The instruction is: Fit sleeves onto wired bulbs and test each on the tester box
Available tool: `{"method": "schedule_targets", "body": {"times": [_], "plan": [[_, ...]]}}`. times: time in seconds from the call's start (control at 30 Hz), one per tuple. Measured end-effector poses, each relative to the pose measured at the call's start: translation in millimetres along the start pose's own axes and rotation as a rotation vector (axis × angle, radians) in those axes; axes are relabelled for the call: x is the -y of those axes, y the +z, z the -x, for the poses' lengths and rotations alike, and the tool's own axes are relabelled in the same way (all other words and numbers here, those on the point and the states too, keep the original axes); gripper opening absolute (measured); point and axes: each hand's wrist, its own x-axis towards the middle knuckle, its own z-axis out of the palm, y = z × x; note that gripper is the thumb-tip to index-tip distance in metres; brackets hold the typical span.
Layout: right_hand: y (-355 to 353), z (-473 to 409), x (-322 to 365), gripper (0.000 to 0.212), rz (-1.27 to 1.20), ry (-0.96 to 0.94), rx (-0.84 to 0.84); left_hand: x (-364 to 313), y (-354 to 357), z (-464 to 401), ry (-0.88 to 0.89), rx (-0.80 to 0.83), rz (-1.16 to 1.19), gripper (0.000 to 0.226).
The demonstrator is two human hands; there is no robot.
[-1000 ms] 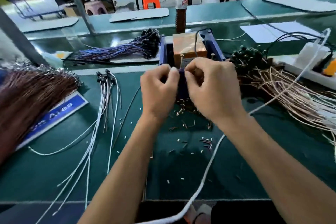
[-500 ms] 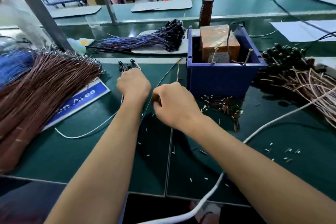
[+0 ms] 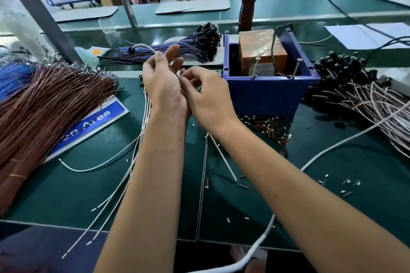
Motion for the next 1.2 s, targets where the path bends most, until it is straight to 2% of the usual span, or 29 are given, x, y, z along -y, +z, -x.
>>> {"method": "schedule_targets", "body": {"times": [0.1,0.17,0.2,0.33,0.4,0.47,0.6,0.7,0.8,0.87,1.03,1.2], "plan": [[-19.9,-5.2,7.5,0.014,-0.007,-0.051,0.006,-19.5,5.7,12.0,-0.134,0.125,0.169,0.031],[-37.4,-5.9,10.1,0.015,0.040,-0.100,0.065,-36.8,7.5,12.1,-0.188,0.173,0.329,0.024],[-47.6,-5.2,10.0,0.015,0.095,-0.133,0.099,-43.8,8.2,11.0,-0.209,0.188,0.396,0.027],[-91.7,1.5,-1.2,0.011,0.228,-0.212,0.127,-51.2,4.5,8.9,-0.209,0.243,0.417,0.039],[-112.3,7.7,-12.6,0.007,0.325,-0.253,0.128,-44.5,-0.6,14.4,-0.202,0.309,0.323,0.038],[-130.6,15.2,-27.7,0.008,0.459,-0.321,0.109,-31.6,-8.9,21.4,-0.117,0.414,0.101,0.037],[-154.0,28.9,-58.3,0.017,0.536,-0.399,0.007,7.6,-20.0,41.8,0.316,0.734,-0.605,0.020],[-156.2,37.4,-78.1,0.020,0.530,-0.424,-0.034,33.0,-15.5,50.0,0.573,0.927,-0.928,0.005],[-154.5,43.8,-89.0,0.015,0.469,-0.419,-0.093,55.6,-14.4,52.9,0.754,0.984,-1.181,0.019],[-153.1,46.0,-92.6,0.013,0.416,-0.389,-0.118,69.4,-17.8,55.4,0.735,0.980,-1.216,0.018],[-155.5,48.0,-98.4,0.011,0.303,-0.249,-0.079,89.3,-24.5,54.8,0.657,0.910,-1.109,0.016],[-155.2,47.3,-97.7,0.008,0.277,-0.254,-0.047,92.2,-26.7,51.1,0.623,0.872,-1.028,0.017]]}}
